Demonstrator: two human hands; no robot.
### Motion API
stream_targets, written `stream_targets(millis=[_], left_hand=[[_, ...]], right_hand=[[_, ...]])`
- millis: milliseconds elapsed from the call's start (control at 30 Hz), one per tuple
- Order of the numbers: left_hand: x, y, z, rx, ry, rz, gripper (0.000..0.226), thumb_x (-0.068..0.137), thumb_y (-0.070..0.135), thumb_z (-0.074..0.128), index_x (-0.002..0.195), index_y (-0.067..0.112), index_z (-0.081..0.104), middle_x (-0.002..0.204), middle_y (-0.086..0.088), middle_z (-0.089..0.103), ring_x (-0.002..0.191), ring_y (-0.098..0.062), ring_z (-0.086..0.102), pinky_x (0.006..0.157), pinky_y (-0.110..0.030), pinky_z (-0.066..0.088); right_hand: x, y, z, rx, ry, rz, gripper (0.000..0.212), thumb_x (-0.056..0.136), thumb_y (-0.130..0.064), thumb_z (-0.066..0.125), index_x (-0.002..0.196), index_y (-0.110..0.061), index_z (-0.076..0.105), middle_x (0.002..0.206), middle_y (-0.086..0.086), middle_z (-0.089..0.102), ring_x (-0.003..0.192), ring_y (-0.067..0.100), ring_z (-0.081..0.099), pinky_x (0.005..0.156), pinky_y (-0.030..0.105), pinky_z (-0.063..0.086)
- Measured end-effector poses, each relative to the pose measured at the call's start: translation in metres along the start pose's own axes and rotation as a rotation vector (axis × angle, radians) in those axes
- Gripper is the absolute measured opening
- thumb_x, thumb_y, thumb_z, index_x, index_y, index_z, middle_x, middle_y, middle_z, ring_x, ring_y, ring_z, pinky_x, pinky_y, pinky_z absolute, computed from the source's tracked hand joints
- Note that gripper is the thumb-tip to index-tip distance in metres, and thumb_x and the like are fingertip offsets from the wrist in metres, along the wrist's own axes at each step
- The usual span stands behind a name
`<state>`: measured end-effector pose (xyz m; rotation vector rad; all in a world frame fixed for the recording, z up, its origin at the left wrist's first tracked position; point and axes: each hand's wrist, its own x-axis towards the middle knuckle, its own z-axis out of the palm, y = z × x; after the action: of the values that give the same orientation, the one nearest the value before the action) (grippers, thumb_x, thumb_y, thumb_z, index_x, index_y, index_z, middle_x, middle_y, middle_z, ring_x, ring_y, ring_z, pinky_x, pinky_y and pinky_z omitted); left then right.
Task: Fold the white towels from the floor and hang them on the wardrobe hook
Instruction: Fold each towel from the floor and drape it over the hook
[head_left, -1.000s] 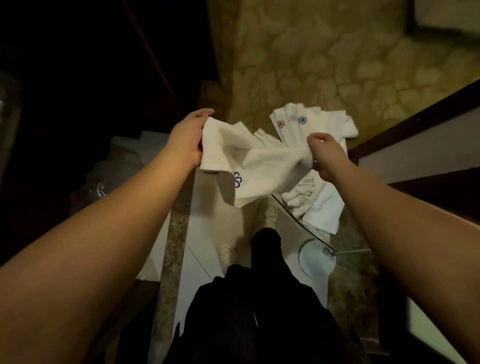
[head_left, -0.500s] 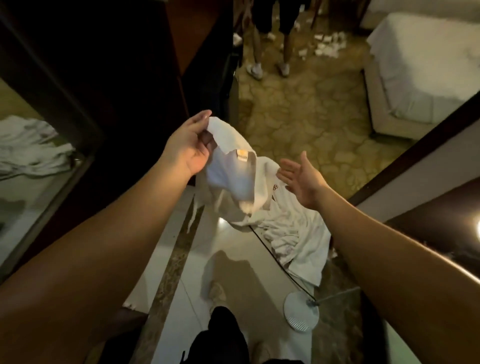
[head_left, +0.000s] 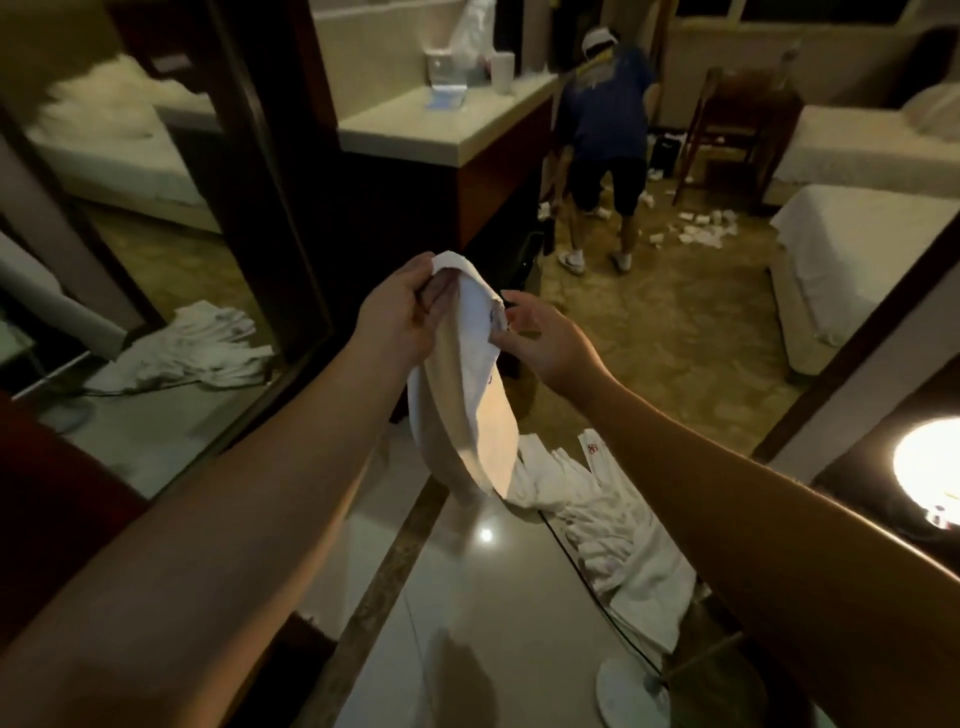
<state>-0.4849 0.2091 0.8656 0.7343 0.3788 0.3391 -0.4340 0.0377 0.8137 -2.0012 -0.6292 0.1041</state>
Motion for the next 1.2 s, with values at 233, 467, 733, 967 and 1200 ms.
stream_targets(millis=[233,467,733,967,1200], left_hand=[[-0.094,0.083,-0.038,-0.063,-0.022,0.110,0.015,0.102,0.003,0.052,0.091,0.001,0.062,0.067,-0.011,0.073,0.062,-0.015,0.073,0.062,-0.025,0.061],[-0.212,0.154,-0.128,0.122,0.069,0.192,0.011,0.099,0.003,0.056,0.093,0.002,0.065,0.073,-0.009,0.075,0.064,-0.014,0.074,0.057,-0.023,0.059],[-0.347,0.217,-0.200,0.894,0.031,0.310,0.014,0.087,0.020,0.073,0.097,0.011,0.074,0.083,0.001,0.076,0.075,-0.011,0.073,0.070,-0.029,0.057],[-0.423,0.256,-0.223,0.991,-0.082,0.457,0.031,0.095,0.040,0.065,0.115,0.016,0.069,0.103,0.001,0.074,0.092,-0.009,0.071,0.075,-0.024,0.054],[-0.495,0.271,-0.250,0.993,0.015,0.561,0.026,0.100,0.041,0.058,0.114,0.025,0.072,0.106,0.006,0.076,0.096,-0.007,0.072,0.071,-0.018,0.053]], right_hand=[[-0.057,-0.123,0.040,0.142,0.149,-0.149,0.020,0.098,-0.041,0.058,0.083,-0.048,0.070,0.085,-0.034,0.067,0.081,-0.013,0.062,0.066,0.001,0.039],[-0.126,-0.235,0.102,0.218,0.122,-0.196,0.028,0.095,-0.056,0.053,0.084,-0.039,0.073,0.084,-0.022,0.072,0.077,-0.007,0.065,0.058,0.005,0.043],[-0.212,-0.321,0.170,0.156,0.046,-0.340,0.024,0.099,-0.050,0.050,0.088,-0.039,0.068,0.087,-0.010,0.068,0.072,0.004,0.063,0.066,0.031,0.048],[-0.272,-0.372,0.201,0.124,-0.109,-0.422,0.026,0.100,-0.051,0.049,0.083,-0.043,0.067,0.083,-0.020,0.067,0.071,-0.004,0.061,0.064,0.028,0.047],[-0.316,-0.402,0.224,0.240,-0.278,-0.490,0.022,0.097,-0.055,0.054,0.090,-0.042,0.070,0.091,-0.007,0.072,0.086,0.017,0.070,0.082,0.047,0.058]])
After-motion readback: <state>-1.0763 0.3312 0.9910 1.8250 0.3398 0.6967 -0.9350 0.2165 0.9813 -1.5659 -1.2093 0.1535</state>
